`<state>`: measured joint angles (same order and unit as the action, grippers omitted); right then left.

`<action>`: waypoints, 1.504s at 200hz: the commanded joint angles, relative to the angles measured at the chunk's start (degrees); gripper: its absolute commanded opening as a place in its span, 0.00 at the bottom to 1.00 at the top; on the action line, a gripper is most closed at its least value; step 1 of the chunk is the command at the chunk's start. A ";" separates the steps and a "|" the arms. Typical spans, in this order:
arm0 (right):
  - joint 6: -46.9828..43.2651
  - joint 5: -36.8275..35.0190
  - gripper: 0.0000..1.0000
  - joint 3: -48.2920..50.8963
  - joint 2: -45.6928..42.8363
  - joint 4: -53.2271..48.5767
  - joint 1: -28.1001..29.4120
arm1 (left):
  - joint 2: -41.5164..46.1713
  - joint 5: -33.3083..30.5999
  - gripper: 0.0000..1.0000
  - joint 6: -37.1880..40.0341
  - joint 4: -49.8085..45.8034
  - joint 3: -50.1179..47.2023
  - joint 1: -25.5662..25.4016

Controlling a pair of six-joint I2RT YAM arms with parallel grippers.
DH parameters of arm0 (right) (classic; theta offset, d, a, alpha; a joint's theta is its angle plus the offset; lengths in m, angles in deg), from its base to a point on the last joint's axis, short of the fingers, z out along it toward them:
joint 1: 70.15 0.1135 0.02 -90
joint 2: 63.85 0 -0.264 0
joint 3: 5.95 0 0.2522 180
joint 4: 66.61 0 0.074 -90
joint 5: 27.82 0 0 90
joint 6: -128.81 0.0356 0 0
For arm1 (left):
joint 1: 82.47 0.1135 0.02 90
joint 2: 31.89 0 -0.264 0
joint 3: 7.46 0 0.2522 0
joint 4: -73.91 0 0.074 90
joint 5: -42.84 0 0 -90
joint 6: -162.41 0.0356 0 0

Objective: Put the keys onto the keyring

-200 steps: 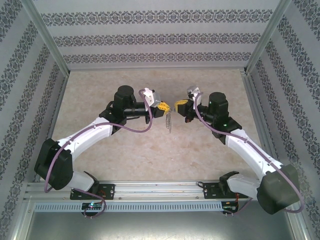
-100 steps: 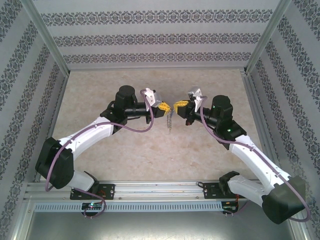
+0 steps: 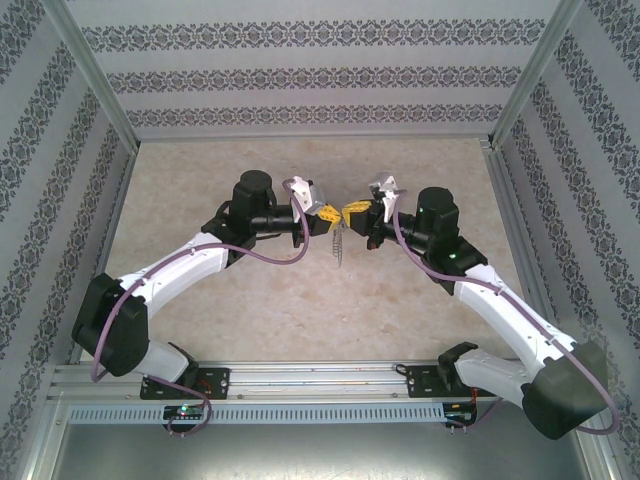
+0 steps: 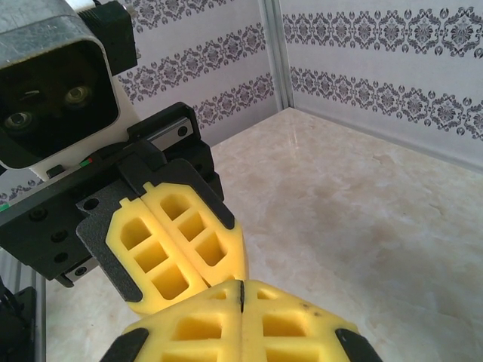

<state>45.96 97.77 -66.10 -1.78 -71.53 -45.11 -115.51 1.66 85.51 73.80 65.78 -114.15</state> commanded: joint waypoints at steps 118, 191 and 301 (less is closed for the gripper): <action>-1.45 -1.11 0.00 1.84 -0.14 -0.20 1.33 | 0.47 1.24 0.00 0.37 2.72 1.87 -0.84; -0.49 -3.08 0.00 4.92 2.23 3.81 -2.09 | 1.26 2.12 0.00 -0.86 4.54 1.11 -0.89; 5.19 2.70 0.00 6.93 4.47 8.15 -5.04 | 1.61 -1.08 0.00 -3.82 12.00 -1.65 -0.92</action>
<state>48.87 100.48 -61.03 1.25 -63.75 -48.93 -115.66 -1.40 83.57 76.67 64.56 -114.26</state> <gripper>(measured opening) 0.065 0.048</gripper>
